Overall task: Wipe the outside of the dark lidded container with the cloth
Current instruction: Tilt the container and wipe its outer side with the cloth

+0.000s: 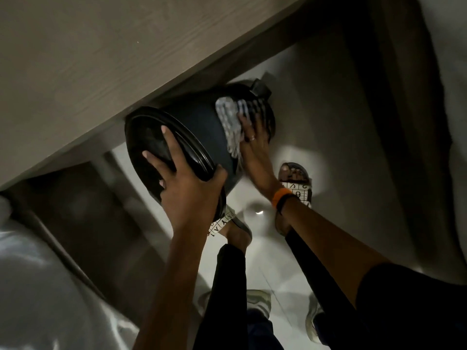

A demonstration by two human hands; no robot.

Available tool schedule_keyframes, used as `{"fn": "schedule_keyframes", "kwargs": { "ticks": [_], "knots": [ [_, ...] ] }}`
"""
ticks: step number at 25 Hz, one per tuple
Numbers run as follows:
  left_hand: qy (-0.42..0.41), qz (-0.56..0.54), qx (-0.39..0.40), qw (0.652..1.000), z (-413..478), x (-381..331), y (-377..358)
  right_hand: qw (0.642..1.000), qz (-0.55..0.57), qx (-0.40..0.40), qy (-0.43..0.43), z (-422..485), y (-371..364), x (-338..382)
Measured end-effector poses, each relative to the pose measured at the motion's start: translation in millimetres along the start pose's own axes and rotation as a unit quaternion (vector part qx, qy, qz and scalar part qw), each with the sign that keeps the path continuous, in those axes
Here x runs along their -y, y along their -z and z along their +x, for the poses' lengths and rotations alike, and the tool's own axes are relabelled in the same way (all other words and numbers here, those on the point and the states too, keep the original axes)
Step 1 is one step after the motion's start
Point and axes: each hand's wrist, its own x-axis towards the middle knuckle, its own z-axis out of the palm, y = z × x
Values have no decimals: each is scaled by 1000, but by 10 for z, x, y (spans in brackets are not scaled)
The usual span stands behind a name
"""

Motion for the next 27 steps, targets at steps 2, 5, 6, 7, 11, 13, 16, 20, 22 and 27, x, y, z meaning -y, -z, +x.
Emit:
{"fn": "schedule_keyframes", "kwargs": {
  "ticks": [2, 5, 6, 7, 11, 13, 16, 20, 22, 27],
  "knots": [
    [22, -12, -22, 999, 106, -34, 67, 995, -27, 26, 96, -413, -154, -4],
    [57, -31, -27, 997, 122, 30, 126, 992, -30, 61, 111, -714, -203, -206],
    [68, -33, -25, 997, 90, 73, 119, 996, -18, 45, 75, -586, -139, -275],
    [80, -40, -24, 996, 75, 119, 109, 999, 7, 26, 22, -402, -57, -322],
    [121, -99, -30, 987, 222, 174, 209, 994, 44, -28, -99, 219, 216, -336],
    [118, -142, -65, 981, 295, 148, 299, 1000, -15, -10, -25, -20, 37, -286],
    [88, -169, -97, 977, 202, 79, 329, 994, -46, 64, 79, -751, -294, -227],
    [-1, 23, -52, 998, -68, 149, 100, 1000, 5, 10, 20, -374, -102, -319],
    [-24, 69, -38, 997, -115, 172, -32, 997, 50, -30, -59, 53, 64, -302],
    [-26, 25, -18, 999, -135, 18, -138, 997, 38, -21, -69, 138, 194, -187]
  ]
}}
